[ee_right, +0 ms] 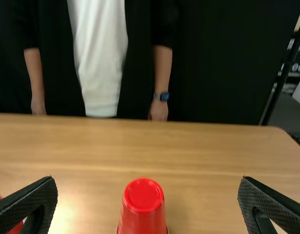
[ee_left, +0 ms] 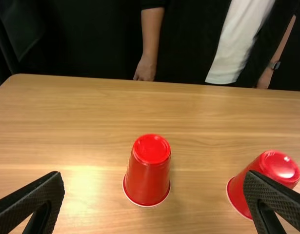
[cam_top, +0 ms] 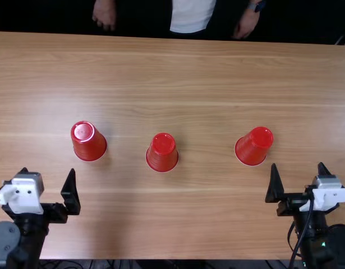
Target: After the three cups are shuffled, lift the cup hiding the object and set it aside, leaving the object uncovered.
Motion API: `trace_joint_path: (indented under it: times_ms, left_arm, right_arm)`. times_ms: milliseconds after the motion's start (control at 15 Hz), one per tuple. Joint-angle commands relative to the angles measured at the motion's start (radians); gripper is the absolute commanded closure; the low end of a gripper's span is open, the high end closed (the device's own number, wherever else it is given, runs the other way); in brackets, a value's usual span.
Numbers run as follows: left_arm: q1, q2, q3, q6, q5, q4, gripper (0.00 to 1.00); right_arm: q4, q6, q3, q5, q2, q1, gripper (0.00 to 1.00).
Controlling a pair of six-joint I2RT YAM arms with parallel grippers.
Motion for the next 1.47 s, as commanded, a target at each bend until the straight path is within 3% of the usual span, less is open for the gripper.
trace_joint_path:
  times_ms: [0, 267, 533, 1000, 1400]
  left_arm:
    - [0.028, 0.064, 0.099, 0.003, -0.015, -0.059, 0.00]
    - [0.052, 0.280, 0.315, 0.005, -0.015, -0.396, 0.00]
    - [0.054, 0.432, 0.449, 0.022, -0.017, -0.535, 0.00]
    - [0.051, 0.627, 0.582, 0.023, -0.024, -0.705, 0.00]
    - [0.043, 0.647, 0.584, 0.023, -0.024, -0.705, 0.00]
  right_arm:
    - [-0.059, -0.046, 0.089, -0.012, 0.035, -0.012, 0.00]
    - [-0.421, -0.052, 0.308, -0.014, 0.232, -0.009, 0.00]
    - [-0.609, -0.052, 0.440, -0.014, 0.373, -0.004, 0.00]
    - [-0.769, -0.052, 0.630, -0.020, 0.675, -0.001, 0.00]
    - [-0.749, -0.046, 0.629, -0.018, 0.768, -0.004, 0.00]
